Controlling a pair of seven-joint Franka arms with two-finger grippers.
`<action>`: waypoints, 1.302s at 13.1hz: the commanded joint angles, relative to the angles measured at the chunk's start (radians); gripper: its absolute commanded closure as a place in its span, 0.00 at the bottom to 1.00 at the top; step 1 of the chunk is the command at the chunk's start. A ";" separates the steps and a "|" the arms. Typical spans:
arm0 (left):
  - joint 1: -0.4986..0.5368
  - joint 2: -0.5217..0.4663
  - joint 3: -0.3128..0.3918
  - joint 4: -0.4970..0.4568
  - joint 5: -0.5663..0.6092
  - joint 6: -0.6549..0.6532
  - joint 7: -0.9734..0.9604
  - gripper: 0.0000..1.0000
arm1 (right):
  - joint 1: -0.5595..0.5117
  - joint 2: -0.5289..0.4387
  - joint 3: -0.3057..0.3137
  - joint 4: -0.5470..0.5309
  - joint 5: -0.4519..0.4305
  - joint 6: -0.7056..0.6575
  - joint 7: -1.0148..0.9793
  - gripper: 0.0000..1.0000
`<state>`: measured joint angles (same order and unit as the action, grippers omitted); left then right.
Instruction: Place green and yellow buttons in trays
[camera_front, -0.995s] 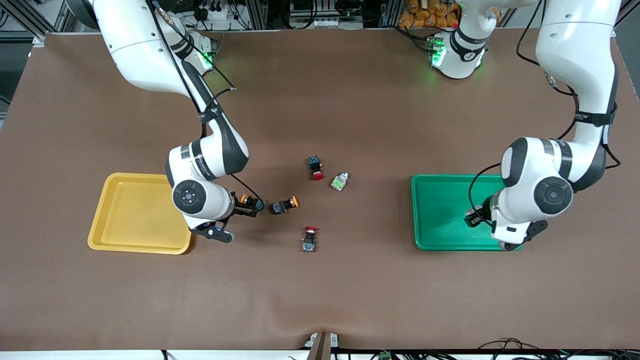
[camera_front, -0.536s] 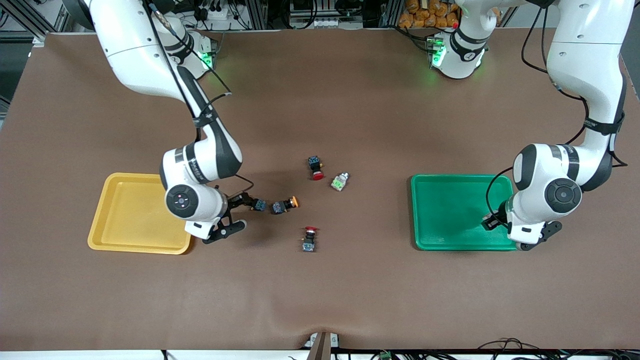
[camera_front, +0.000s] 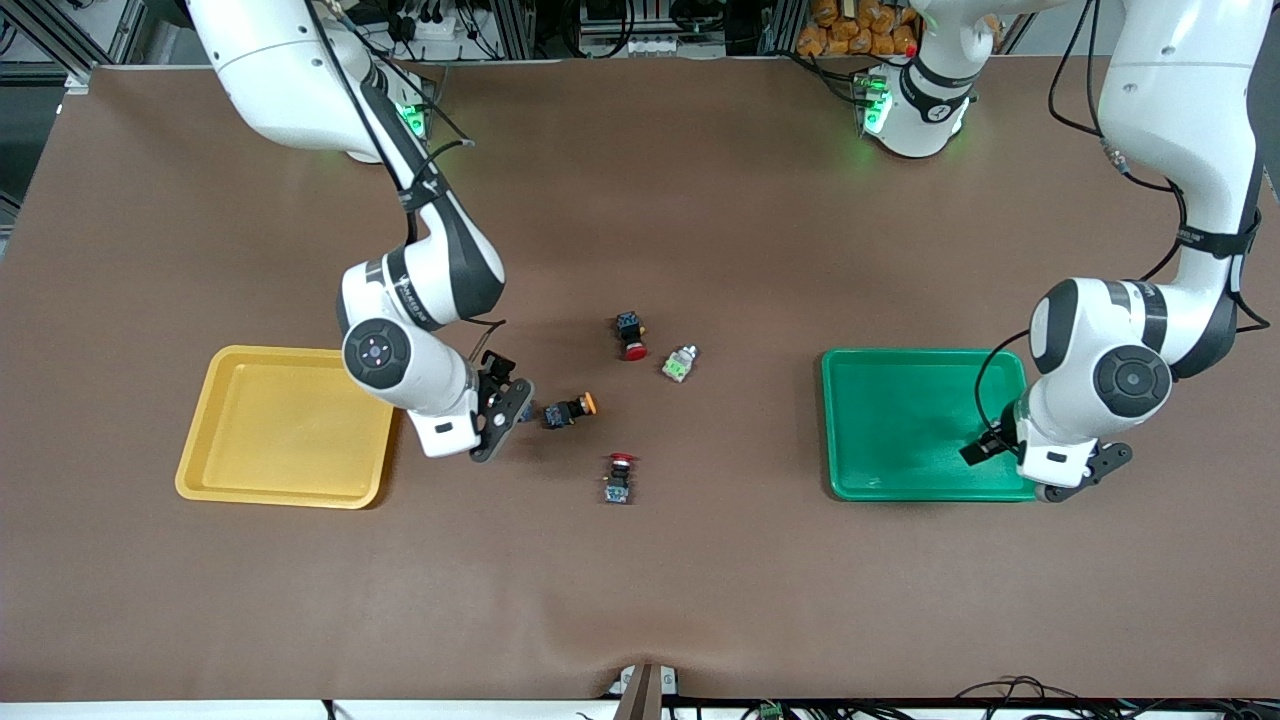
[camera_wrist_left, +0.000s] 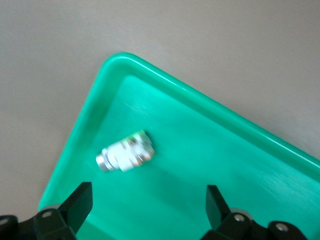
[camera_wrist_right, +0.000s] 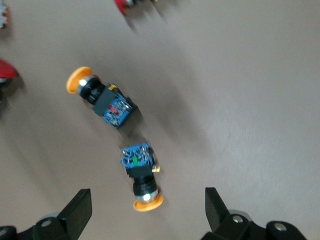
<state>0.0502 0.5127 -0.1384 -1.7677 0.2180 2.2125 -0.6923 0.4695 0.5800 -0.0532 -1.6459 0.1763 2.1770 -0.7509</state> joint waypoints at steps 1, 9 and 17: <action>-0.001 -0.046 -0.090 -0.013 0.004 -0.062 -0.080 0.00 | -0.003 -0.002 -0.002 -0.037 -0.003 0.029 -0.062 0.00; -0.148 0.029 -0.277 0.048 0.006 -0.039 -0.557 0.00 | 0.032 0.066 -0.004 -0.072 -0.005 0.099 -0.062 0.00; -0.375 0.176 -0.270 0.136 0.018 0.058 -1.004 0.00 | 0.034 0.081 -0.004 -0.161 -0.006 0.262 -0.102 1.00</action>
<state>-0.3163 0.6727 -0.4139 -1.6505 0.2179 2.2538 -1.6282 0.4962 0.6678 -0.0522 -1.7820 0.1744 2.4130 -0.8373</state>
